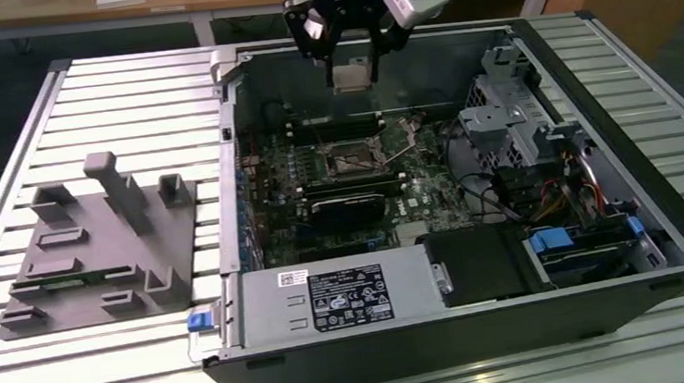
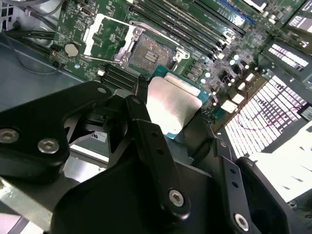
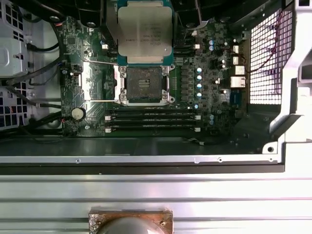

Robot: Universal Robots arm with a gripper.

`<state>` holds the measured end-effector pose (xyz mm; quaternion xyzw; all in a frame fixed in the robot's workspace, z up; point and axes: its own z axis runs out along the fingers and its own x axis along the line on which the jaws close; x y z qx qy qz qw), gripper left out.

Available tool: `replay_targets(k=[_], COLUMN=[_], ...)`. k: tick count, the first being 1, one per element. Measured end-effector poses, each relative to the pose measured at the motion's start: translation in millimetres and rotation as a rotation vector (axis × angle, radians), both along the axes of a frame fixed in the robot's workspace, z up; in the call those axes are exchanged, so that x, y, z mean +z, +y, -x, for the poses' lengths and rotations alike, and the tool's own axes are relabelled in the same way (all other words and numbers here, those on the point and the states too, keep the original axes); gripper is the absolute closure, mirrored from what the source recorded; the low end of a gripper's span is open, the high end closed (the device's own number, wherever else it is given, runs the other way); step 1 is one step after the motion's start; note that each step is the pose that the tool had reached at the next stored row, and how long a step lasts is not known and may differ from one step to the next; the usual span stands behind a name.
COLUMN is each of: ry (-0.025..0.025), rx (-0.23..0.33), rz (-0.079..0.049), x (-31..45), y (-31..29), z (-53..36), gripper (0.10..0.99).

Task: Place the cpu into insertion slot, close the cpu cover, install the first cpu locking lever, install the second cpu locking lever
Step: 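Place the cpu into insertion slot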

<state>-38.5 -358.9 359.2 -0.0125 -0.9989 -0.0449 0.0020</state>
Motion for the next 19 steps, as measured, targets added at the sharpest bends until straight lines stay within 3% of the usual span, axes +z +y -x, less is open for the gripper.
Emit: replay_targets(k=[3,5,19], ry=[-0.0091,-0.0119,-0.0138], rx=[0.000,0.000,0.000], rz=[0.000,0.000,0.000], x=[-4.2,-7.5,-32.7], y=[0.0,0.0,0.0], z=[0.0,-0.1,0.0], gripper=[0.549,0.549,0.549])
